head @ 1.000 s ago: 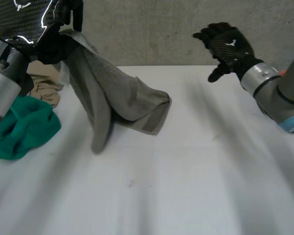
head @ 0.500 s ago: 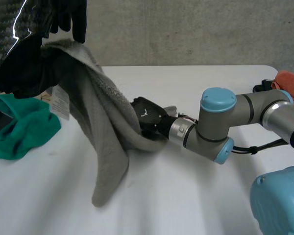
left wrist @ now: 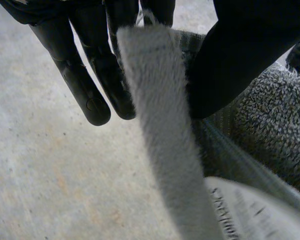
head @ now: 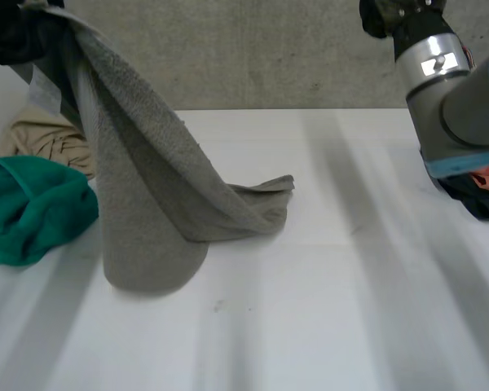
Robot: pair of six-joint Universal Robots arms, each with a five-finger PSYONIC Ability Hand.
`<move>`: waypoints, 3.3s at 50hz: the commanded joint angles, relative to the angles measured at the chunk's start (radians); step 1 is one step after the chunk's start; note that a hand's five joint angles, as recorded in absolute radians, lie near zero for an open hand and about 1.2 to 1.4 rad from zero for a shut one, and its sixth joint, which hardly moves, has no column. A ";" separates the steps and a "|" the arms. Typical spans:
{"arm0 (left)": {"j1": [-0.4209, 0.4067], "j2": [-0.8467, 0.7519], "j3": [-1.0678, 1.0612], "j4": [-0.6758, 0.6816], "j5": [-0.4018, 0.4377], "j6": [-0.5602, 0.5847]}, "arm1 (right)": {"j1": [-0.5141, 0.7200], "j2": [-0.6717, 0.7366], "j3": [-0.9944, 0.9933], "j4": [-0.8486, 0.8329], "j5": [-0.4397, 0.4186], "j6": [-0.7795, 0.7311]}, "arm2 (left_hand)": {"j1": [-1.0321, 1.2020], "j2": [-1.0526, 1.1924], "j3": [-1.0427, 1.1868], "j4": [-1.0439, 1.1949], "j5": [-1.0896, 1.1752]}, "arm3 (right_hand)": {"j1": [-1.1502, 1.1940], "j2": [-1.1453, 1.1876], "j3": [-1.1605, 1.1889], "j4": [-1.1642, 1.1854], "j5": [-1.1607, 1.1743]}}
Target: Fold the laundry.
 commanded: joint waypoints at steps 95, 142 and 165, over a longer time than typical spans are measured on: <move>-0.031 -0.123 -0.240 -0.012 -0.068 0.147 | 0.004 0.098 -0.045 1.077 0.112 -0.045 | 0.231 0.198 0.203 0.193 0.257 | -0.722 -0.764 -0.774 -0.784 -0.751; 0.020 -0.369 0.103 0.026 -0.071 0.270 | 0.020 0.172 -0.244 0.471 0.315 -0.226 | 0.231 0.198 0.203 0.193 0.257 | 0.268 0.226 0.216 0.206 0.239; -0.005 -0.614 0.521 0.018 -0.280 0.219 | -0.094 0.016 0.090 -0.157 0.014 -0.179 | 0.231 0.198 0.203 0.193 0.257 | 0.268 0.226 0.216 0.206 0.239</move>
